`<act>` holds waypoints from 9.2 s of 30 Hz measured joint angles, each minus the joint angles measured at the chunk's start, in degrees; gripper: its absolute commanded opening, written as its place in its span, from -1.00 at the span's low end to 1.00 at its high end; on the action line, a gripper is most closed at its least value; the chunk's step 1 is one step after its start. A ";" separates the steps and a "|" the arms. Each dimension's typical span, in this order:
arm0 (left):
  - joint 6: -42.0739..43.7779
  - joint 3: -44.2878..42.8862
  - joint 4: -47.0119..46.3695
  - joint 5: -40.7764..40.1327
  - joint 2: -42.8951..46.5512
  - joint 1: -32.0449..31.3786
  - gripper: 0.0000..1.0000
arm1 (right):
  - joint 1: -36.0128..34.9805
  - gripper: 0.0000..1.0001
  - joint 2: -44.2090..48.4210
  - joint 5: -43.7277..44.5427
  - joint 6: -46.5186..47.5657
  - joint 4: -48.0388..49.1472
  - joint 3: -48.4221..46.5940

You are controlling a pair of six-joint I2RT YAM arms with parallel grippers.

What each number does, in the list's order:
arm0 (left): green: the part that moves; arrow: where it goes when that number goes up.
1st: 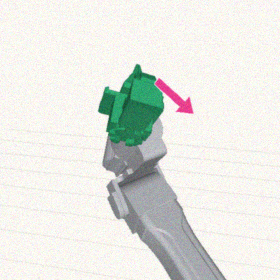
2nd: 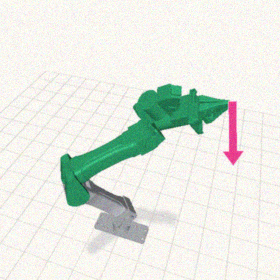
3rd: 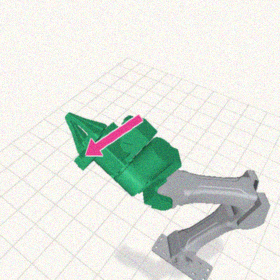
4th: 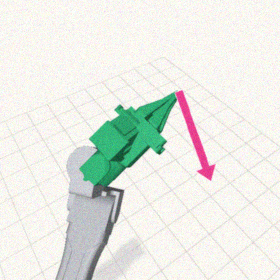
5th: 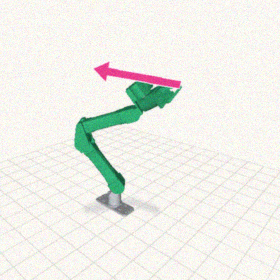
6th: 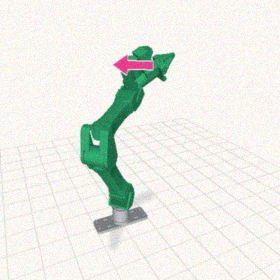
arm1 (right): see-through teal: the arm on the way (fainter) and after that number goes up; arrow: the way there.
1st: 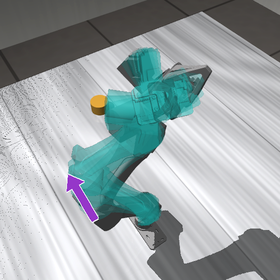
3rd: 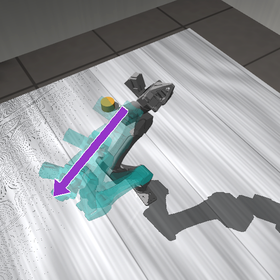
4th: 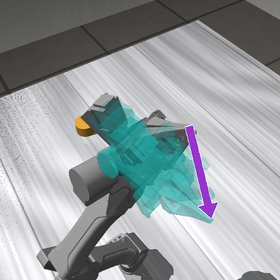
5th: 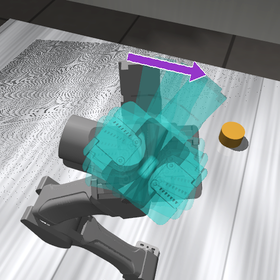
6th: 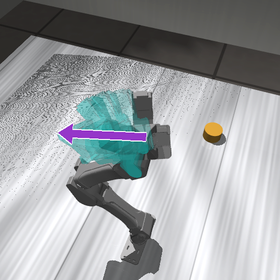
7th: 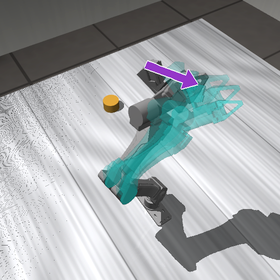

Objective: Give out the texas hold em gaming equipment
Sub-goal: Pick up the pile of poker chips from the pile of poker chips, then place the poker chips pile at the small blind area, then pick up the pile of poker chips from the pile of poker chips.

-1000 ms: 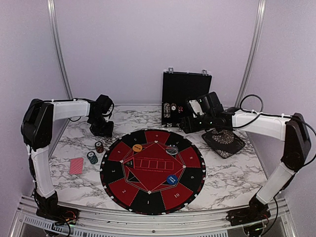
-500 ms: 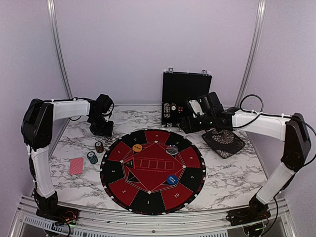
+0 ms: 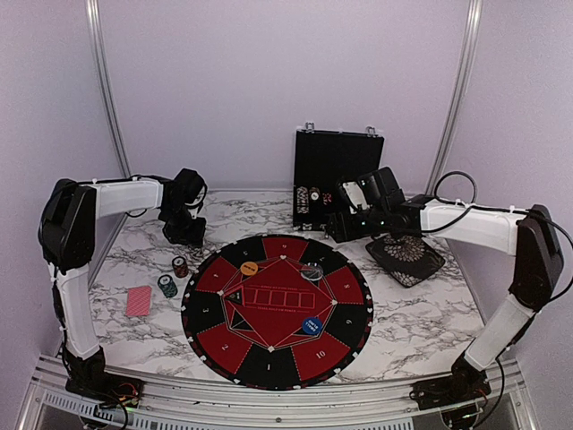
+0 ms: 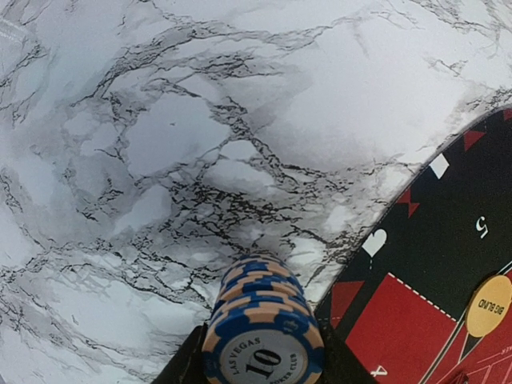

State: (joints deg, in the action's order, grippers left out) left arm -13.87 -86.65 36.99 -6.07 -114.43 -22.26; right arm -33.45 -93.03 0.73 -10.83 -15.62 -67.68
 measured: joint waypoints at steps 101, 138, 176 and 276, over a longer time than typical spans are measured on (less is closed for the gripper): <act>-20.17 -0.68 -4.39 -1.57 -6.16 -54.77 -0.36 | 2.95 0.38 2.21 4.90 0.66 -2.10 -1.05; -18.69 -0.72 -5.40 -2.25 -6.27 -55.10 0.54 | 2.95 0.38 2.21 4.81 1.05 -2.12 -1.05; -7.87 1.75 4.66 -6.82 17.03 -15.45 0.98 | 2.95 0.39 1.84 -4.35 -1.05 -4.52 -8.92; 2.58 -4.81 4.46 0.44 -4.90 0.31 -0.31 | 4.17 0.39 -3.43 -6.80 -0.07 -4.98 -12.28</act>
State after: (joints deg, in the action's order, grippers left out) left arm -11.29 -91.46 41.45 -5.63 -119.33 -21.96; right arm -29.28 -96.47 -6.07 -10.90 -20.60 -79.96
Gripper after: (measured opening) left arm 0.415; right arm 0.692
